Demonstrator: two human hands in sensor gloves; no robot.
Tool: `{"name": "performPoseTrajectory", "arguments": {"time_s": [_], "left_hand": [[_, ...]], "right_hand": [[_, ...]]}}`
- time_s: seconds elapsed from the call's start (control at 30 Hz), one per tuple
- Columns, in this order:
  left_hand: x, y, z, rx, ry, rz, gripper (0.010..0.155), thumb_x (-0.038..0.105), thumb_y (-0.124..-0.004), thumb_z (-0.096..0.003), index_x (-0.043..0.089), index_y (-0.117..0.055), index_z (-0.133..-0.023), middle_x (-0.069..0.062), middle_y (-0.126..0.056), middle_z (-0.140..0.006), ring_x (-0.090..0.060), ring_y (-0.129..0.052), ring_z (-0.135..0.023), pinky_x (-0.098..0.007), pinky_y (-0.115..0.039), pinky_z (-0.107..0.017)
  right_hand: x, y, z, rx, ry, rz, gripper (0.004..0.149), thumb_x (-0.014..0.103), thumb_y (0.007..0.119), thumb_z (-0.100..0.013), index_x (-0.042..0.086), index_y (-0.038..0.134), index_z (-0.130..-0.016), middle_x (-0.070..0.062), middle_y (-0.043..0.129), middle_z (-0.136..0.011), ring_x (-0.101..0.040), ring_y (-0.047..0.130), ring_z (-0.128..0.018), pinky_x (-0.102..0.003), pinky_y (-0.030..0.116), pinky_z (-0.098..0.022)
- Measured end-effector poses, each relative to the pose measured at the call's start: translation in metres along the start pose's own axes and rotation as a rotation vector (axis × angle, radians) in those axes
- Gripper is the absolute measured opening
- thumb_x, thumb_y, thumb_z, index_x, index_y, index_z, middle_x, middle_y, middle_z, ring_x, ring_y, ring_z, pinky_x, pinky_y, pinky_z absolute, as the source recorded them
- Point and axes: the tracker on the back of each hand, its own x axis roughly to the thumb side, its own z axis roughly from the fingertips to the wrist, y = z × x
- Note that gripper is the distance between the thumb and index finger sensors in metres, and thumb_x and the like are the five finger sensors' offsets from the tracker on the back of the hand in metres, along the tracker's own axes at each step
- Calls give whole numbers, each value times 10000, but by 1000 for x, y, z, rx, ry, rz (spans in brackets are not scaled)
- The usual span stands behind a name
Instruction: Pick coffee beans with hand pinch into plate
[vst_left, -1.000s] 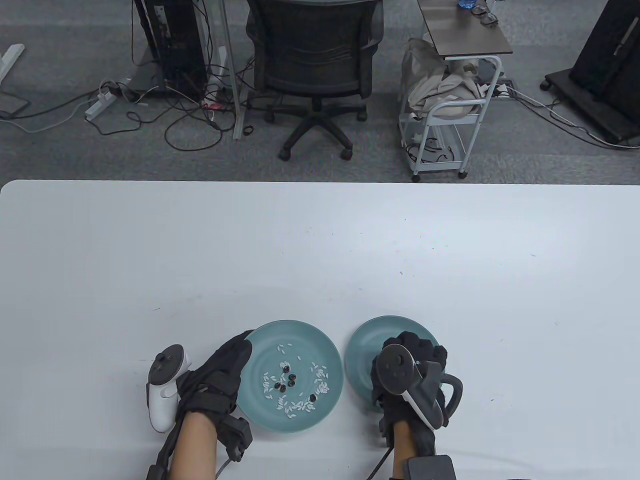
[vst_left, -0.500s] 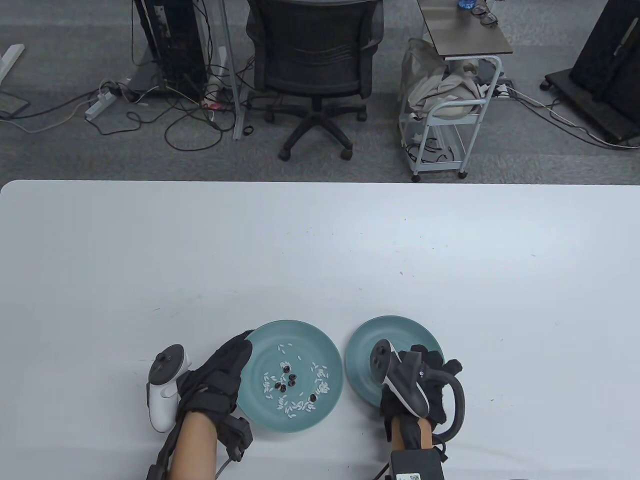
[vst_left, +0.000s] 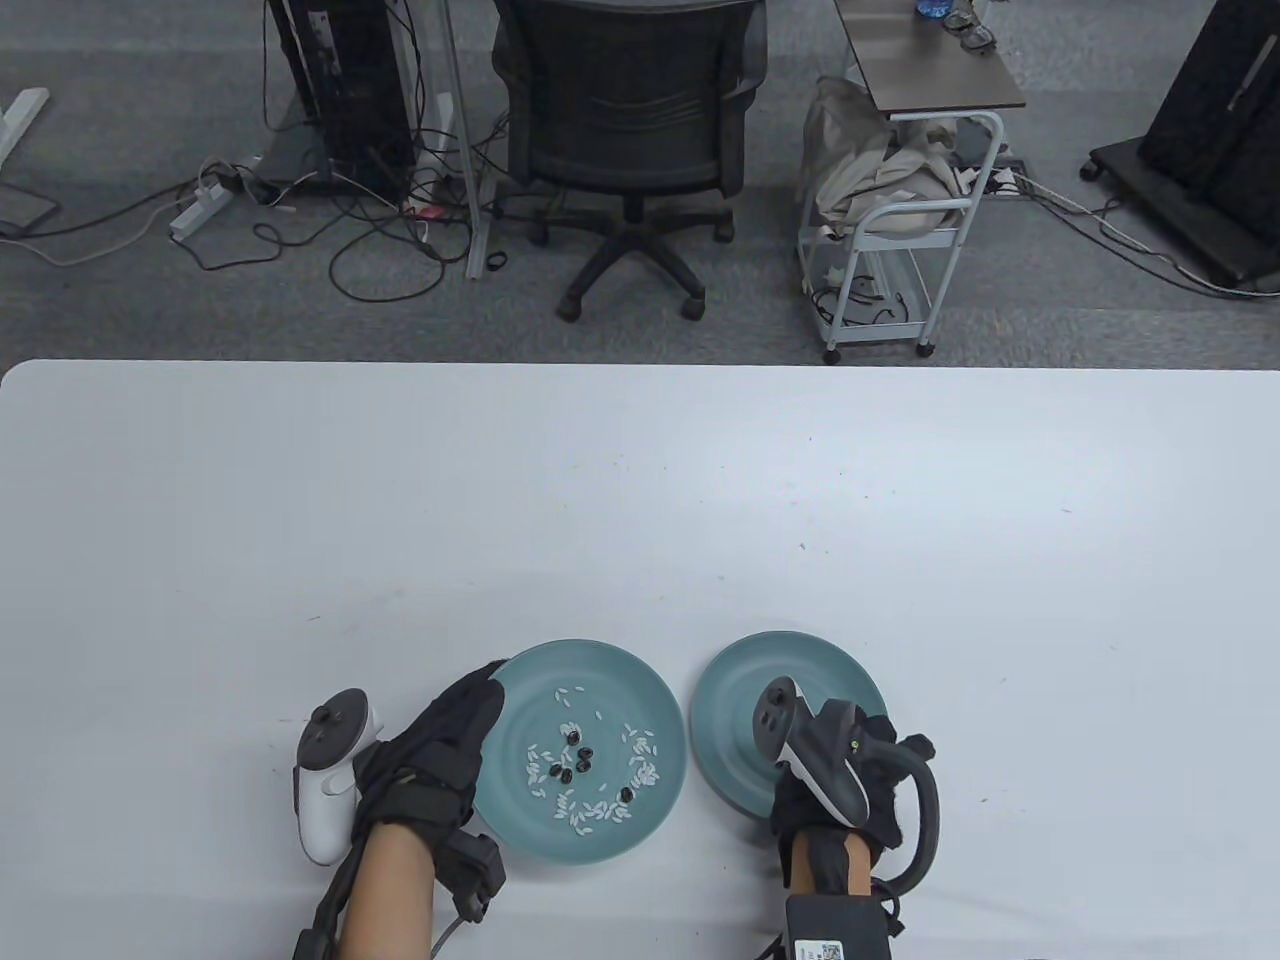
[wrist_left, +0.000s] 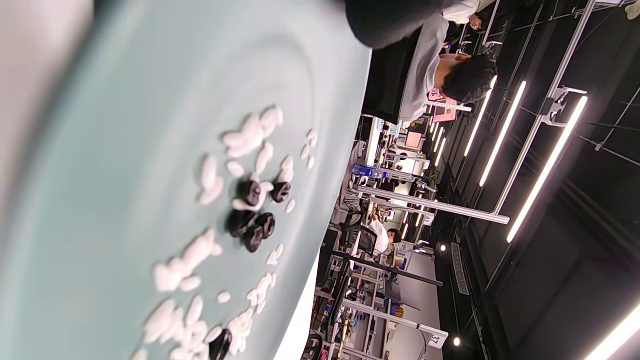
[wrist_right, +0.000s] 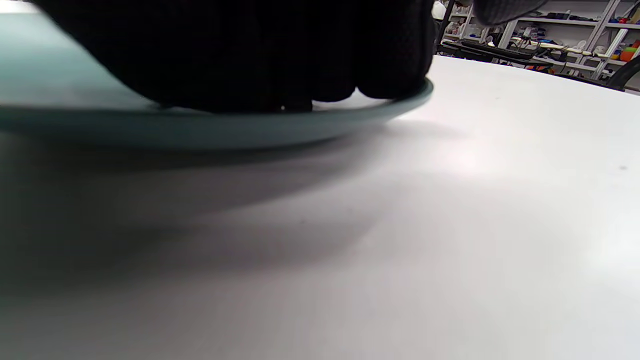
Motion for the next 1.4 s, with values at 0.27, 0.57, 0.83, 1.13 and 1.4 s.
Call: {"name": "performPoseTrajectory", "arguments": {"time_s": [0.27, 0.57, 0.83, 1.13, 1.4], "left_hand": [[0, 1, 0, 1, -2, 2, 536, 354, -592, -698, 145, -511, -1185, -221, -878, -943, -348, -993, -696, -472, -894, -475], [0, 0, 0, 5, -4, 2, 534, 354, -591, -698, 147, -510, -1184, -220, -876, -945, -348, -991, -698, -470, -894, -476], [0, 1, 1, 16, -6, 5, 535, 353, -592, -698, 144, -512, -1184, -221, -878, -942, -349, -993, -694, -472, -894, -474], [-1, 2, 0, 13, -3, 9, 537, 354, -592, -698, 143, -512, -1185, -221, -879, -941, -348, -993, -695, -470, -895, -474], [0, 2, 0, 13, 0, 12, 535, 354, -592, -698, 145, -511, -1184, -220, -879, -941, -348, -992, -695, -471, -895, -474]], "right_hand": [[0, -1, 1, 0, -8, -10, 382, 365, 820, -496, 187, 801, -833, -87, 695, -967, -387, 723, -854, -738, 476, -695], [-25, -25, 9, -99, -38, -361, 378, 365, 797, -512, 176, 811, -838, -105, 700, -964, -402, 723, -842, -746, 471, -689], [-17, -42, 23, -236, -146, -465, 388, 378, 766, -516, 179, 810, -847, -105, 706, -959, -398, 735, -831, -741, 487, -682], [9, -59, 45, -254, -432, -672, 450, 429, 765, -514, 165, 787, -878, -116, 704, -958, -404, 737, -824, -725, 512, -680], [33, -69, 70, -207, -558, -614, 404, 418, 798, -510, 182, 830, -836, -123, 712, -951, -410, 740, -805, -704, 541, -676]]}}
